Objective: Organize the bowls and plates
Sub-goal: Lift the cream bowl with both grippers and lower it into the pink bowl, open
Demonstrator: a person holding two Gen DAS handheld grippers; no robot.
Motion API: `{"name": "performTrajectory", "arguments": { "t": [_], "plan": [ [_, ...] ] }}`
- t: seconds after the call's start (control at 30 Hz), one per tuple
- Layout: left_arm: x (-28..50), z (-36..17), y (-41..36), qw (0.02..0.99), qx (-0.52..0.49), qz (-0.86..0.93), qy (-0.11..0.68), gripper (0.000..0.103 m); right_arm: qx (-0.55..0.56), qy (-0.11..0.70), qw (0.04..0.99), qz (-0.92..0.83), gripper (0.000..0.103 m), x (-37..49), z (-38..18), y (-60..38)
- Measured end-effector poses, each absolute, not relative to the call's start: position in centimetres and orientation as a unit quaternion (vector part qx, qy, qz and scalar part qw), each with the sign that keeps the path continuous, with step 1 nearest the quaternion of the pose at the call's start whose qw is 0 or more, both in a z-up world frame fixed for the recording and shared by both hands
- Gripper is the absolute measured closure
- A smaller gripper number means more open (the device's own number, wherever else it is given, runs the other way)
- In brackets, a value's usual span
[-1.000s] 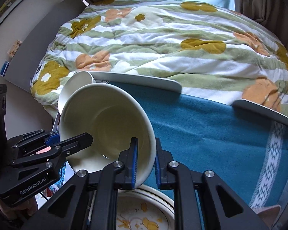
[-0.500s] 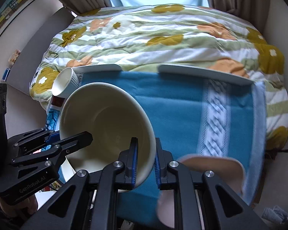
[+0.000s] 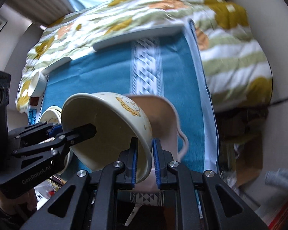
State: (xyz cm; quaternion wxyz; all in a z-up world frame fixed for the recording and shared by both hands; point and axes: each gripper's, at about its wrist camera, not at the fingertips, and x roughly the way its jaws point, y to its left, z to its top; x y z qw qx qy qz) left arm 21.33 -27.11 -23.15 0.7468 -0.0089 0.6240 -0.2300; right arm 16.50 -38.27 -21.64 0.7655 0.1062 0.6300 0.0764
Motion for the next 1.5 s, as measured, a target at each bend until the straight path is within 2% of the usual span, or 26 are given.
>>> {"name": "performTrajectory", "arguments": {
  "t": [0.57,1.13,1.5],
  "plan": [
    [23.3,-27.2,-28.7,0.704,0.061,-0.236,0.666,0.084,0.131,0.686,0.713,0.060,0.089,17.2,-26.6,-38.3],
    [24.1,-28.3,-29.4,0.688,0.078,-0.231,0.683,0.084,0.120,0.710,0.691,0.069,0.089,17.7,-27.4,-37.7],
    [24.0,-26.3,-29.3,0.703,0.092,-0.214,0.672,0.084,0.115,0.705,0.697,0.068,0.089,17.5,-26.0,-37.8]
  ]
}}
